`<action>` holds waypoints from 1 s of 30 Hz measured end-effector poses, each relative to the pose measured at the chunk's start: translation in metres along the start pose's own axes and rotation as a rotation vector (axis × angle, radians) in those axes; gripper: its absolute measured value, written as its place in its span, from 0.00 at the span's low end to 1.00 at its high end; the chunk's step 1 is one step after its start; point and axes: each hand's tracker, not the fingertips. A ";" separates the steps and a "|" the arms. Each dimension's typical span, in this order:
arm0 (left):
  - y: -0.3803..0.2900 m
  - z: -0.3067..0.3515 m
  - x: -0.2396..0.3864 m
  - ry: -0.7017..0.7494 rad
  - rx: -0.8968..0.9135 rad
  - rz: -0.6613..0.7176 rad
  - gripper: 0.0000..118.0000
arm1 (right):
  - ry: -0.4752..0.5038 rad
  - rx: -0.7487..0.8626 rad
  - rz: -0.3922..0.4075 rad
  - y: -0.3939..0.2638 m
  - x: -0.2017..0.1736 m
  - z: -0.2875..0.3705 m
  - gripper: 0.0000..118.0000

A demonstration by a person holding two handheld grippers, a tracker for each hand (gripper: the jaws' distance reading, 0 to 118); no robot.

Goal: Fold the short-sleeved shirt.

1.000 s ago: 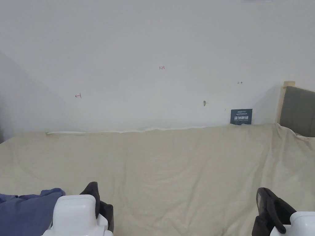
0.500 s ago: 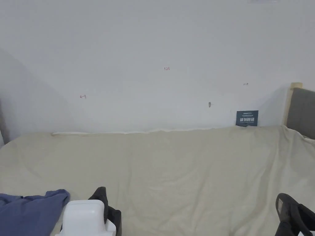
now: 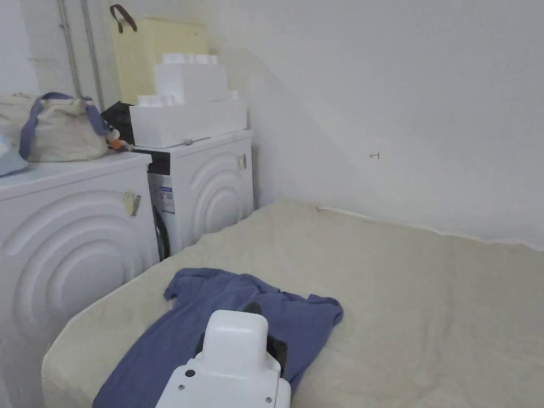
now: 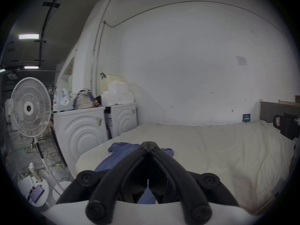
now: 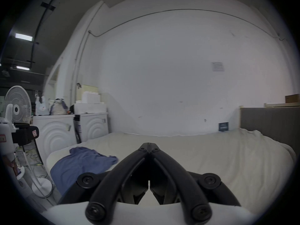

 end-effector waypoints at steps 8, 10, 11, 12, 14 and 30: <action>0.014 -0.089 -0.044 -0.063 -0.183 -0.010 0.00 | 0.085 -0.123 0.034 -0.016 0.004 -0.023 0.00; 0.014 -0.143 -0.056 -0.147 -0.300 0.003 0.00 | 0.081 -0.175 0.053 -0.025 0.010 -0.029 0.00; 0.009 -0.175 -0.057 -0.188 -0.375 0.004 0.00 | 0.070 -0.211 0.057 -0.030 0.013 -0.033 0.00; 0.004 -0.203 -0.055 -0.209 -0.452 -0.025 0.01 | 0.062 -0.245 0.055 -0.035 0.016 -0.036 0.00; -0.017 -0.255 -0.048 -0.271 -0.549 -0.055 0.31 | 0.054 -0.308 0.046 -0.043 0.021 -0.043 0.00; -0.167 -0.449 0.004 -0.182 -1.244 -0.027 1.00 | -0.039 -0.500 0.052 -0.081 0.046 -0.084 0.00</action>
